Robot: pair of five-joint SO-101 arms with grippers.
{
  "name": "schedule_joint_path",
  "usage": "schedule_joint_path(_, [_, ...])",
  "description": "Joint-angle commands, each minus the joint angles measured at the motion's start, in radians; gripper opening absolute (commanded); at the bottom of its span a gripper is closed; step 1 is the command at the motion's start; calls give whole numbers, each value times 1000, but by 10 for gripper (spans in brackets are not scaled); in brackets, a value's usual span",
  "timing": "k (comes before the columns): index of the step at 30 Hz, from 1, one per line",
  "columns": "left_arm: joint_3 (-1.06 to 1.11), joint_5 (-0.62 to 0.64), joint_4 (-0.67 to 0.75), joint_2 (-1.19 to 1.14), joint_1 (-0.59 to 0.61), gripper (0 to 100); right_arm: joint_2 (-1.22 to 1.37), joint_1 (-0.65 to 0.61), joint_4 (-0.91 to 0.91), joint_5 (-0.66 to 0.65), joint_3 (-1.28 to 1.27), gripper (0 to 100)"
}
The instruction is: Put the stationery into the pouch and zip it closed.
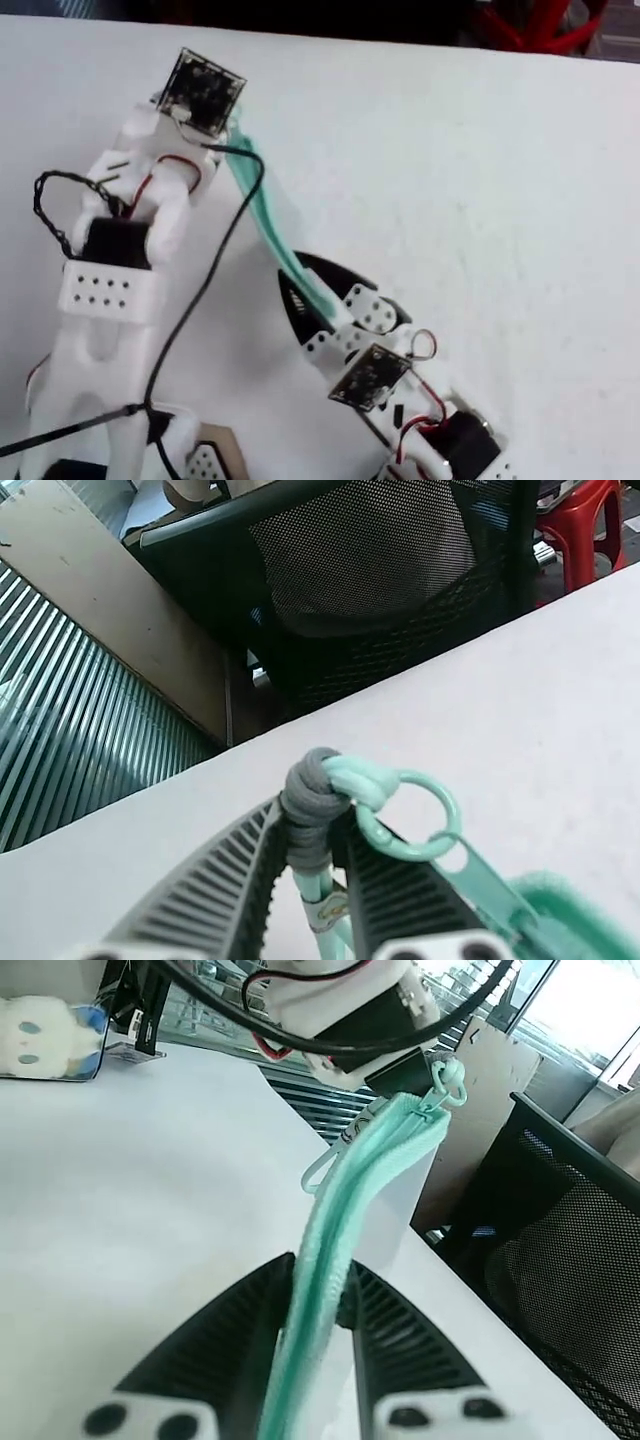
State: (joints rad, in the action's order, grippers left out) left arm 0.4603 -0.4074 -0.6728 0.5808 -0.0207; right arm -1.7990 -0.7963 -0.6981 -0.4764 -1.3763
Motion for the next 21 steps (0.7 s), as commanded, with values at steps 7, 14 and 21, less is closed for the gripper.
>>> schedule_joint_path(7, [-89, -2, -8, -2, 21, 24, -2, -31, 39, -12, -86, 21])
schedule_joint_path(14, [-141, 170, -137, 1, 13, 249, -2, 47, 213, -3, -203, 21])
schedule_joint_path(21, [-331, 187, -411, 1, 21, 248, -1, 252, 309, 106, -203, 21])
